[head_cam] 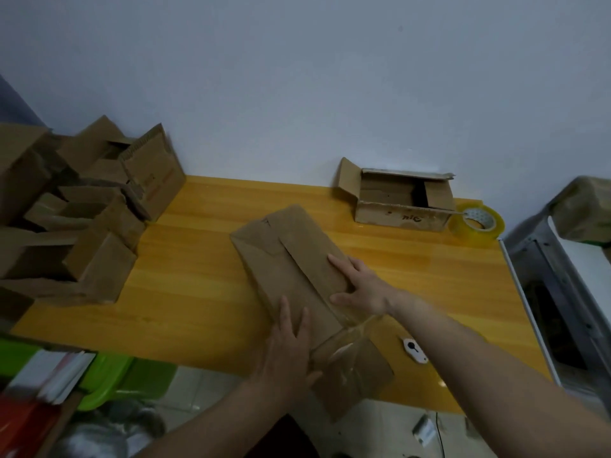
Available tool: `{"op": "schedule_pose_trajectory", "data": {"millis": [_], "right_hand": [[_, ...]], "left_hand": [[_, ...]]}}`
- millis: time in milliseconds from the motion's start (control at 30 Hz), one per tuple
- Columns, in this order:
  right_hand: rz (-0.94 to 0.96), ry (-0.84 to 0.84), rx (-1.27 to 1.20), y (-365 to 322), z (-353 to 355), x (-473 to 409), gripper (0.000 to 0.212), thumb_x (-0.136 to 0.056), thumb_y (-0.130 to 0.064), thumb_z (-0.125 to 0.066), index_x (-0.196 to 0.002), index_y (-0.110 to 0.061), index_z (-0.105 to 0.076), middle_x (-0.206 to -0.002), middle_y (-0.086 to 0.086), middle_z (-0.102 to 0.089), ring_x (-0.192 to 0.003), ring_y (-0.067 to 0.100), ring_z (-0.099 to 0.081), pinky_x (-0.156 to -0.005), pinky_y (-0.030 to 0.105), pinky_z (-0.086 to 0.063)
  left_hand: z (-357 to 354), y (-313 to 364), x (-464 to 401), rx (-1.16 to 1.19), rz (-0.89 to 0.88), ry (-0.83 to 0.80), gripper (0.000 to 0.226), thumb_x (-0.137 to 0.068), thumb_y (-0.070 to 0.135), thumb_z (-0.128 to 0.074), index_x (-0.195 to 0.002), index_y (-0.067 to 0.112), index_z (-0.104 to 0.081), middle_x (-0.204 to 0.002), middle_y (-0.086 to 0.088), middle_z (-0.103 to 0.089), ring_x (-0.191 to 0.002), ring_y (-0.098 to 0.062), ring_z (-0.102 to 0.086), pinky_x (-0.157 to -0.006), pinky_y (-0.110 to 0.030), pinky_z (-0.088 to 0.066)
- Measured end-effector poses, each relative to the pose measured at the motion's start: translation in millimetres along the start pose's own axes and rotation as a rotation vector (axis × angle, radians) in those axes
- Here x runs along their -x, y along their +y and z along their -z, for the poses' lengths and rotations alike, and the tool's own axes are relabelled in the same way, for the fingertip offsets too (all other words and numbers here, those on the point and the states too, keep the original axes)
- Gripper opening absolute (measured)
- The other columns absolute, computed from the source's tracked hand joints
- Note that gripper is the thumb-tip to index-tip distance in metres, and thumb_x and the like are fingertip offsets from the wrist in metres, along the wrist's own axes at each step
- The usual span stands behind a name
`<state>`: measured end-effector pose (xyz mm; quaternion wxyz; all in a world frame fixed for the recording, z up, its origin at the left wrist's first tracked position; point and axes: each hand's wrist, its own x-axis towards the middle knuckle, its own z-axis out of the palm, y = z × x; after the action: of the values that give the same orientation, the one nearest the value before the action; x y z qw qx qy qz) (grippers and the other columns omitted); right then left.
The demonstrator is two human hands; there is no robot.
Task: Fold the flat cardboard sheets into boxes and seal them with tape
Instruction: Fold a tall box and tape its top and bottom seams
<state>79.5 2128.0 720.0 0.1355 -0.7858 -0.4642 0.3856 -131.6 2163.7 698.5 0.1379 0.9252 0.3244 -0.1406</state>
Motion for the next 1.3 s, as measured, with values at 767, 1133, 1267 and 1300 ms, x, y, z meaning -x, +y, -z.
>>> {"op": "schedule_pose_trajectory", "data": {"millis": [767, 1133, 1267, 1300], "right_hand": [[-0.163, 0.486, -0.923, 38, 10, 9, 0.056, -0.101, -0.011, -0.044, -0.151, -0.021, -0.022, -0.146, 0.005, -0.04, -0.122, 0.021, -0.047, -0.095, 0.034, -0.046], [-0.297, 0.617, -1.219, 47, -6, 26, 0.012, -0.086, -0.009, -0.069, -0.097, -0.005, -0.069, -0.094, 0.014, -0.07, -0.087, 0.028, -0.067, -0.068, 0.031, -0.055], [-0.353, 0.649, -1.243, 42, -4, 20, 0.015, -0.083, -0.005, -0.071, -0.071, -0.008, -0.064, -0.078, 0.014, -0.069, -0.072, 0.026, -0.065, -0.065, 0.033, -0.056], [-0.357, 0.658, -1.255, 42, -4, 20, 0.017, -0.083, -0.004, -0.071, -0.068, -0.008, -0.064, -0.076, 0.013, -0.069, -0.07, 0.025, -0.065, -0.065, 0.033, -0.057]], "left_hand": [[7, 40, -75, -0.105, -0.276, 0.206, 0.111, -0.075, 0.085, -0.033, -0.15, 0.021, 0.019, -0.154, -0.006, 0.034, -0.14, -0.024, 0.035, -0.113, -0.045, 0.022], [7, 48, -88, -0.195, -0.492, 0.236, 0.095, -0.082, 0.078, -0.03, -0.152, 0.027, 0.01, -0.16, 0.001, 0.017, -0.146, -0.022, 0.02, -0.116, -0.043, 0.016], [11, 53, -92, -0.195, -0.532, 0.223, 0.093, -0.083, 0.077, -0.023, -0.152, 0.025, 0.011, -0.16, 0.005, 0.016, -0.146, -0.02, 0.018, -0.118, -0.045, 0.011], [11, 54, -93, -0.2, -0.537, 0.218, 0.093, -0.083, 0.078, -0.022, -0.152, 0.024, 0.011, -0.16, 0.005, 0.015, -0.147, -0.019, 0.018, -0.119, -0.046, 0.01]]}}
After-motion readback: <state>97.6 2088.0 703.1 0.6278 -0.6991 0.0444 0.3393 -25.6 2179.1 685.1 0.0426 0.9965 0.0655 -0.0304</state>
